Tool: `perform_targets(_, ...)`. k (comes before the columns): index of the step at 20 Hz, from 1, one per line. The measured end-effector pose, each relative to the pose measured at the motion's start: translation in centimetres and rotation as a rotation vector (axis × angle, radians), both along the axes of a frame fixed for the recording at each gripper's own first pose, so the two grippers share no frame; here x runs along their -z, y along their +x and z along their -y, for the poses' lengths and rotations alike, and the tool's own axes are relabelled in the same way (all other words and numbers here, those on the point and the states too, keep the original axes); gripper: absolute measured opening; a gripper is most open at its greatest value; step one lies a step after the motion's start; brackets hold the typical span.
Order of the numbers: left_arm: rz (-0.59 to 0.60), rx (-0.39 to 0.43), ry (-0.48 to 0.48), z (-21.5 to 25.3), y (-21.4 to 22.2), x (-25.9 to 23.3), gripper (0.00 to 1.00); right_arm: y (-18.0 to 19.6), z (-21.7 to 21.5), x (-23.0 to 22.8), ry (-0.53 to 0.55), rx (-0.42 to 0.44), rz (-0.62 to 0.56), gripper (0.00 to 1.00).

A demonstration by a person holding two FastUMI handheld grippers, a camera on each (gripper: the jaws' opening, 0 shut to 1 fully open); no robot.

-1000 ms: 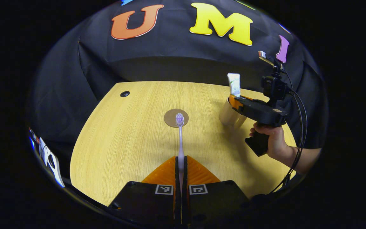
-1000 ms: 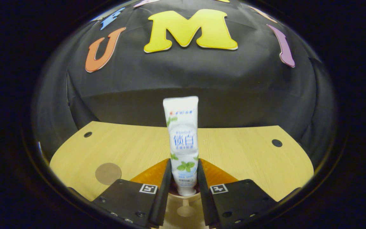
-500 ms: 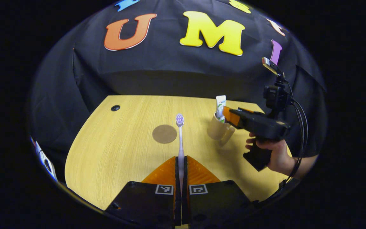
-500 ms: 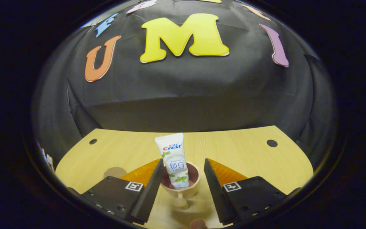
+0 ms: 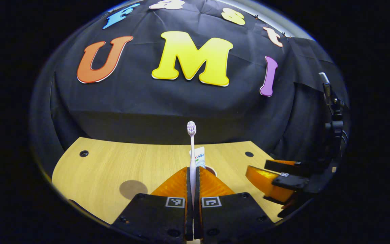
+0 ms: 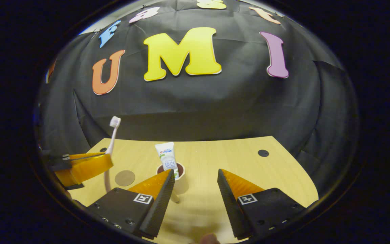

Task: Put the toothbrush and toothpaste on the desktop into the cup, then pick up the cup and place it on the coaster on the desktop.

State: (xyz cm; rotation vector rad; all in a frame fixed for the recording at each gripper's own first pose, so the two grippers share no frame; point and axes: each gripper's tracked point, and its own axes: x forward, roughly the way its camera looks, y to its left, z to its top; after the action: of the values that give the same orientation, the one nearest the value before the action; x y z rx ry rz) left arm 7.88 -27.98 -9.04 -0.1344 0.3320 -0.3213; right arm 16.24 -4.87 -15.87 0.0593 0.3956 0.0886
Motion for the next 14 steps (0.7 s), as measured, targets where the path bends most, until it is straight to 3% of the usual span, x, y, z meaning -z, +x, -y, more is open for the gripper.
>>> perform_targets(7,0.164,-0.006,-0.03,4.7,6.5,0.4,0.04,-2.4,6.3,2.0,-0.054,0.05,-0.051,0.75)
perform_targets(14,0.188,-0.073,-0.016,5.9,9.3,3.1,0.04,-3.1,10.5,4.5,-0.069,0.098,-0.118,0.75)
